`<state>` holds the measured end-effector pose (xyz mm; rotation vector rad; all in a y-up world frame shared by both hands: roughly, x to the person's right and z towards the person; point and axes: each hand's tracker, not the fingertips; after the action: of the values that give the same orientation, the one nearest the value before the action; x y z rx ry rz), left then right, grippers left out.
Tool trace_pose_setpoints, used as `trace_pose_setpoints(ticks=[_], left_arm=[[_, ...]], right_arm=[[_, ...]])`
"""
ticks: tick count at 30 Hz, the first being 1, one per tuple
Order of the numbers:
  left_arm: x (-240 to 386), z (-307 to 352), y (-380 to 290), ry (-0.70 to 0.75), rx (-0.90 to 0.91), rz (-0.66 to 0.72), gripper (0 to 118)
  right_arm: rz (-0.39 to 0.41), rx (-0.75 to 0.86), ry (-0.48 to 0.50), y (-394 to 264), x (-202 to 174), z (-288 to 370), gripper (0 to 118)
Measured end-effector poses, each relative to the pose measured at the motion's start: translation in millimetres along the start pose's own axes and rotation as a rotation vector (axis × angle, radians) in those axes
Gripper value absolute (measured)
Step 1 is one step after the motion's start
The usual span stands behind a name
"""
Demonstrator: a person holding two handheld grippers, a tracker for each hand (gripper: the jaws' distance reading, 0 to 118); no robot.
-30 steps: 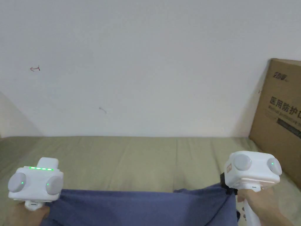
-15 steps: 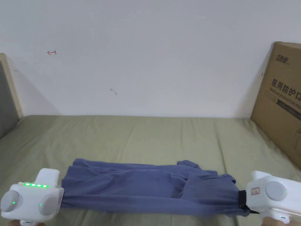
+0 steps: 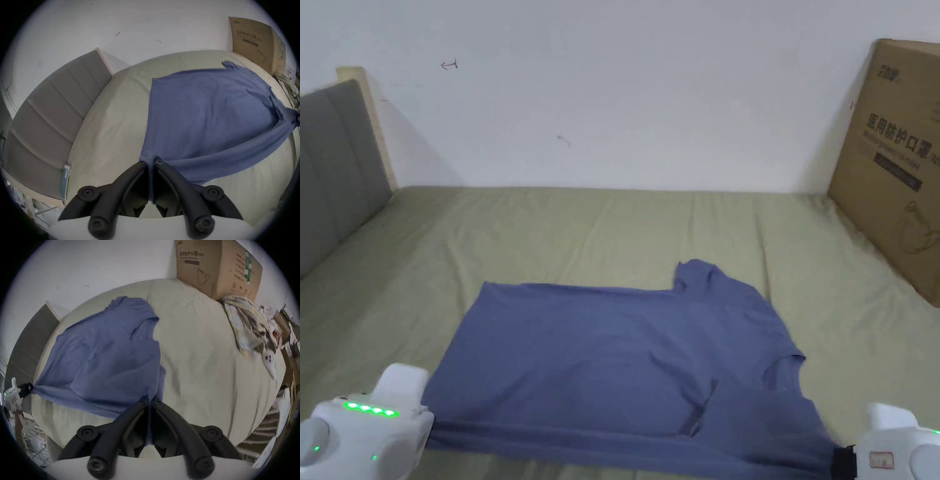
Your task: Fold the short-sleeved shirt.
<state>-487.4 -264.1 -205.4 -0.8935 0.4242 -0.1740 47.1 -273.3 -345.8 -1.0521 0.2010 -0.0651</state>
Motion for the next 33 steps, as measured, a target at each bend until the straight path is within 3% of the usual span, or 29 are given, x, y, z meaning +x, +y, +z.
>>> trace_pose_setpoints(ticks=[7, 9, 10, 12, 13, 14, 19, 22, 24, 25, 26, 27, 29, 33], left_arm=[[2, 6, -31, -0.014, -0.041, 0.057, 2], [6, 7, -34, -0.024, -0.045, 0.045, 10], [7, 7, -35, -0.020, -0.043, 0.043, 22], [4, 4, -39, -0.017, -0.030, 0.056, 75], [4, 4, -39, -0.024, -0.032, 0.060, 94], [5, 7, -40, -0.076, -0.044, 0.094, 102], [2, 38, -50, -0.111, 0.010, 0.162, 101], [1, 57, -67, -0.201, 0.064, 0.221, 99], [3, 65, -83, -0.217, 0.098, 0.233, 76], [6, 67, -89, -0.209, 0.084, 0.232, 53], [10, 67, -96, -0.203, 0.063, 0.233, 16], [13, 67, -103, -0.195, 0.044, 0.235, 0], [13, 69, -113, -0.212, 0.011, 0.262, 0], [1, 56, -120, -0.198, -0.003, 0.280, 0]], right_arm=[[-0.029, -0.018, 0.005, -27, 6, -2, 3], [-0.033, -0.001, 0.005, -25, 6, -2, 4], [-0.030, 0.000, 0.006, -24, 7, -2, 12], [0.010, 0.003, -0.052, -22, 2, -1, 44], [0.033, 0.016, -0.082, -23, 1, 0, 56], [0.055, 0.034, -0.096, -23, 0, 5, 65], [0.034, 0.063, -0.033, -32, 3, 23, 65], [0.083, 0.079, -0.042, -39, -3, 30, 64], [0.154, 0.091, -0.070, -47, -11, 32, 62], [0.170, 0.091, -0.070, -50, -13, 33, 55], [0.153, 0.087, -0.060, -54, -14, 33, 30], [0.139, 0.089, -0.051, -58, -15, 33, 3], [0.098, 0.072, 0.002, -61, -15, 33, 1], [0.142, 0.050, -0.036, -66, -22, 27, 1]])
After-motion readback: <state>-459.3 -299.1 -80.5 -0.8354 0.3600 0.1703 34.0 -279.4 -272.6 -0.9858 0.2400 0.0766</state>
